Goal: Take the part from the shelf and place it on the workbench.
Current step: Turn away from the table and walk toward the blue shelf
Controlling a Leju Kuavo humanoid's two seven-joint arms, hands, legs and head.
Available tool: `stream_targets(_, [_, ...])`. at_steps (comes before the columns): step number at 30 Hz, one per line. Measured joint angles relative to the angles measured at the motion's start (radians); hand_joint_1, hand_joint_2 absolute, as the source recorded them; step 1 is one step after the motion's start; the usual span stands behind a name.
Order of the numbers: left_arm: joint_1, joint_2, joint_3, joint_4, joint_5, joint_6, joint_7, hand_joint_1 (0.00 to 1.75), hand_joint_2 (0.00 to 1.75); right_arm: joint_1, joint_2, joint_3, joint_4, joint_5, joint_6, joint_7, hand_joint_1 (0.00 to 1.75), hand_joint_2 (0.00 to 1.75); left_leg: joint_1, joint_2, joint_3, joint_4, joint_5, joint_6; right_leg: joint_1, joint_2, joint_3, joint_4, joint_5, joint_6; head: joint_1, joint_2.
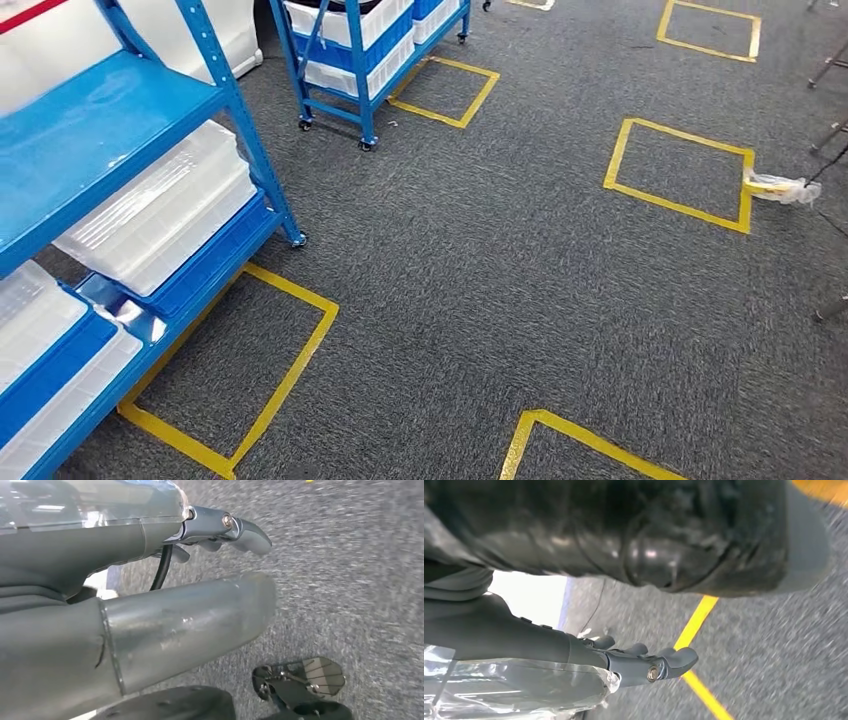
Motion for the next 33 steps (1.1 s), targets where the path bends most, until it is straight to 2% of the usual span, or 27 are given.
stream_targets(1, [0.001, 0.001, 0.001, 0.000, 0.003, 0.001, -0.001, 0.00, 0.00, 0.001, -0.005, -0.001, 0.000, 0.000, 0.001, 0.010, 0.00, 0.00, 0.001, -0.015, 0.001, 0.004, -0.002, -0.002, -0.002, 0.007, 0.019, -0.052, 0.041, 0.000, 0.000, 0.000])
stream_targets(3, [0.001, 0.003, 0.005, 0.000, 0.011, 0.008, 0.003, 0.00, 0.00, 0.004, -0.013, -0.002, 0.001, 0.001, 0.011, 0.038, 0.00, 0.00, 0.003, -0.043, -0.003, 0.016, -0.007, -0.010, -0.008, 0.052, 0.066, -0.174, 0.103, 0.001, 0.000, 0.000])
stream_targets(4, [0.000, 0.003, 0.008, 0.000, 0.017, 0.014, 0.006, 0.00, 0.00, 0.006, -0.015, -0.003, 0.002, 0.002, 0.018, 0.052, 0.00, 0.00, 0.003, -0.054, -0.007, 0.021, -0.009, -0.016, -0.010, 0.073, 0.080, -0.211, 0.116, 0.000, 0.000, 0.000])
stream_targets(5, [0.000, 0.004, 0.011, 0.000, 0.023, 0.019, 0.009, 0.00, 0.00, 0.007, -0.016, -0.004, 0.003, 0.002, 0.024, 0.064, 0.00, 0.00, 0.004, -0.063, -0.012, 0.024, -0.009, -0.021, -0.010, 0.088, 0.085, -0.227, 0.117, -0.003, -0.001, 0.000])
stream_targets(6, [0.001, 0.004, 0.015, 0.000, 0.027, 0.022, 0.013, 0.00, 0.00, 0.008, -0.016, -0.004, 0.003, 0.003, 0.026, 0.070, 0.00, 0.00, 0.004, -0.073, -0.015, 0.024, -0.008, -0.026, -0.008, 0.087, 0.085, -0.231, 0.116, -0.007, -0.001, 0.000])
stream_targets(8, [0.007, 0.004, 0.020, 0.001, 0.026, 0.024, 0.022, 0.00, 0.00, 0.006, -0.016, -0.007, 0.003, 0.001, 0.021, 0.070, 0.00, 0.00, 0.008, -0.088, -0.019, 0.021, -0.005, -0.037, -0.007, 0.064, 0.089, -0.235, 0.118, -0.019, -0.001, 0.000])
stream_targets(9, [0.009, 0.005, 0.021, 0.001, 0.024, 0.024, 0.030, 0.00, 0.00, 0.007, -0.015, -0.009, 0.003, -0.001, 0.017, 0.065, 0.00, 0.00, 0.007, -0.077, -0.023, 0.030, -0.011, -0.042, -0.007, 0.051, 0.092, -0.241, 0.120, -0.026, -0.002, 0.000])
stream_targets(10, [0.011, 0.005, 0.021, 0.002, 0.023, 0.024, 0.040, 0.00, 0.00, 0.007, -0.015, -0.011, 0.003, -0.002, 0.014, 0.058, 0.00, 0.00, 0.006, -0.053, -0.035, 0.054, -0.027, -0.046, -0.008, 0.037, 0.096, -0.246, 0.122, -0.033, -0.004, 0.000])
stream_targets(12, [0.010, 0.005, 0.022, 0.002, 0.023, 0.024, 0.059, 0.00, 0.00, 0.010, -0.015, -0.015, 0.003, -0.002, 0.008, 0.042, 0.00, 0.00, 0.007, 0.009, -0.087, 0.162, -0.085, -0.055, -0.006, 0.009, 0.100, -0.252, 0.123, -0.043, -0.008, 0.000])
stream_targets(13, [0.010, 0.005, 0.022, 0.002, 0.023, 0.024, 0.066, 0.00, 0.00, 0.011, -0.015, -0.017, 0.003, -0.002, 0.004, 0.034, 0.00, 0.00, 0.009, 0.026, -0.119, 0.227, -0.114, -0.059, -0.003, -0.008, 0.100, -0.253, 0.122, -0.046, -0.009, 0.000])
stream_targets(14, [0.010, 0.004, 0.023, 0.002, 0.023, 0.024, 0.069, 0.00, 0.00, 0.012, -0.016, -0.019, 0.003, -0.001, 0.000, 0.026, 0.00, 0.00, 0.013, 0.034, -0.142, 0.276, -0.130, -0.062, -0.001, -0.024, 0.100, -0.252, 0.120, -0.048, -0.009, 0.000])
stream_targets(15, [0.011, 0.003, 0.023, 0.002, 0.023, 0.024, 0.070, 0.00, 0.00, 0.012, -0.017, -0.020, 0.003, 0.000, -0.003, 0.022, 0.00, 0.00, 0.015, 0.038, -0.150, 0.294, -0.128, -0.064, 0.000, -0.038, 0.101, -0.252, 0.119, -0.049, -0.009, 0.000])
stream_targets(16, [0.012, 0.002, 0.023, 0.002, 0.023, 0.024, 0.066, 0.00, 0.00, 0.011, -0.017, -0.021, 0.003, 0.001, -0.004, 0.020, 0.00, 0.00, 0.016, 0.042, -0.137, 0.270, -0.106, -0.063, 0.001, -0.052, 0.104, -0.252, 0.117, -0.048, -0.009, 0.000])
stream_targets(17, [0.013, 0.001, 0.023, 0.002, 0.023, 0.024, 0.061, 0.00, 0.00, 0.009, -0.018, -0.023, 0.003, 0.001, -0.005, 0.019, 0.00, 0.00, 0.016, 0.052, -0.106, 0.212, -0.073, -0.061, 0.002, -0.064, 0.107, -0.252, 0.114, -0.046, -0.009, 0.000])
stream_targets(19, [0.011, 0.000, 0.023, 0.002, 0.023, 0.025, 0.047, 0.00, 0.00, 0.008, -0.017, -0.025, 0.003, 0.002, -0.005, 0.019, 0.00, 0.00, 0.008, 0.092, -0.032, 0.074, -0.021, -0.050, 0.004, -0.086, 0.116, -0.252, 0.107, -0.040, -0.009, 0.000])
stream_targets(20, [0.009, 0.000, 0.024, 0.002, 0.023, 0.026, 0.040, 0.00, 0.00, 0.008, -0.017, -0.027, 0.003, 0.001, -0.004, 0.019, 0.00, 0.00, 0.003, 0.107, -0.010, 0.032, -0.012, -0.045, 0.005, -0.096, 0.118, -0.252, 0.104, -0.035, -0.008, 0.000])
stream_targets(21, [0.007, -0.001, 0.025, 0.002, 0.023, 0.028, 0.033, 0.00, 0.00, 0.006, -0.017, -0.028, 0.003, 0.001, -0.004, 0.019, 0.00, 0.00, -0.002, 0.114, -0.002, 0.014, -0.012, -0.040, 0.006, -0.105, 0.120, -0.252, 0.102, -0.031, -0.008, 0.000])
stream_targets(23, [0.008, -0.002, 0.027, 0.002, 0.024, 0.033, 0.020, 0.00, 0.00, -0.001, -0.017, -0.029, 0.002, 0.001, -0.001, 0.020, 0.00, 0.00, -0.003, 0.095, 0.000, 0.006, -0.009, -0.030, 0.006, -0.121, 0.126, -0.256, 0.099, -0.020, -0.008, 0.000])
stream_targets(24, [0.009, -0.003, 0.028, 0.002, 0.024, 0.035, 0.015, 0.00, 0.00, -0.004, -0.017, -0.030, 0.001, 0.002, 0.000, 0.021, 0.00, 0.00, -0.001, 0.084, 0.006, -0.003, -0.006, -0.024, 0.005, -0.114, 0.130, -0.253, 0.094, -0.014, -0.007, 0.000])
stream_targets(26, [0.007, -0.005, 0.029, 0.002, 0.026, 0.037, 0.008, 0.00, 0.00, -0.005, -0.017, -0.031, 0.000, 0.003, 0.004, 0.024, 0.00, 0.00, 0.007, 0.064, 0.019, -0.021, 0.002, -0.012, 0.004, -0.064, 0.109, -0.197, 0.056, -0.006, -0.005, 0.000])
stream_targets(27, [0.004, -0.006, 0.030, 0.002, 0.026, 0.037, 0.006, 0.00, 0.00, -0.003, -0.017, -0.032, 0.000, 0.003, 0.005, 0.025, 0.00, 0.00, 0.007, 0.055, 0.020, -0.024, 0.004, -0.009, 0.001, -0.033, 0.085, -0.146, 0.029, -0.004, -0.004, 0.000])
stream_targets(28, [0.001, -0.007, 0.030, 0.002, 0.026, 0.037, 0.005, 0.00, 0.00, -0.002, -0.017, -0.033, 0.000, 0.003, 0.006, 0.027, 0.00, 0.00, 0.008, 0.046, 0.019, -0.023, 0.004, -0.006, 0.001, -0.014, 0.055, -0.088, 0.001, -0.004, -0.004, 0.000])
stream_targets(29, [0.000, -0.008, 0.030, 0.002, 0.026, 0.037, 0.004, 0.00, 0.00, -0.001, -0.017, -0.033, 0.000, 0.003, 0.007, 0.028, 0.00, 0.00, 0.008, 0.037, 0.018, -0.022, 0.004, -0.005, 0.000, -0.007, 0.027, -0.036, -0.019, -0.003, -0.004, 0.000])
stream_targets(30, [-0.001, -0.009, 0.030, 0.002, 0.026, 0.037, 0.004, 0.00, 0.00, 0.000, -0.017, -0.034, 0.000, 0.003, 0.007, 0.029, 0.00, 0.00, 0.009, 0.027, 0.018, -0.021, 0.003, -0.005, 0.000, -0.004, 0.005, 0.002, -0.027, -0.002, -0.004, 0.000])
stream_targets(31, [0.000, -0.010, 0.030, 0.002, 0.027, 0.037, 0.003, 0.00, 0.00, 0.000, -0.017, -0.034, 0.000, 0.003, 0.008, 0.031, 0.00, 0.00, 0.009, 0.015, 0.018, -0.019, 0.002, -0.006, -0.001, -0.002, -0.007, 0.018, -0.019, -0.001, -0.004, 0.000])
stream_targets(32, [0.001, -0.010, 0.031, 0.002, 0.027, 0.037, 0.001, 0.00, 0.00, 0.001, -0.017, -0.035, 0.000, 0.003, 0.008, 0.033, 0.00, 0.00, 0.010, 0.001, 0.019, -0.016, 0.000, -0.007, -0.002, -0.001, -0.006, 0.003, 0.005, 0.001, -0.004, 0.000])
stream_targets(33, [0.001, -0.010, 0.031, 0.002, 0.027, 0.037, -0.001, 0.00, 0.00, 0.002, -0.018, -0.036, 0.000, 0.003, 0.008, 0.036, 0.00, 0.00, 0.012, -0.014, 0.019, -0.011, -0.002, -0.010, -0.005, 0.003, 0.008, -0.041, 0.043, 0.002, -0.004, 0.000])
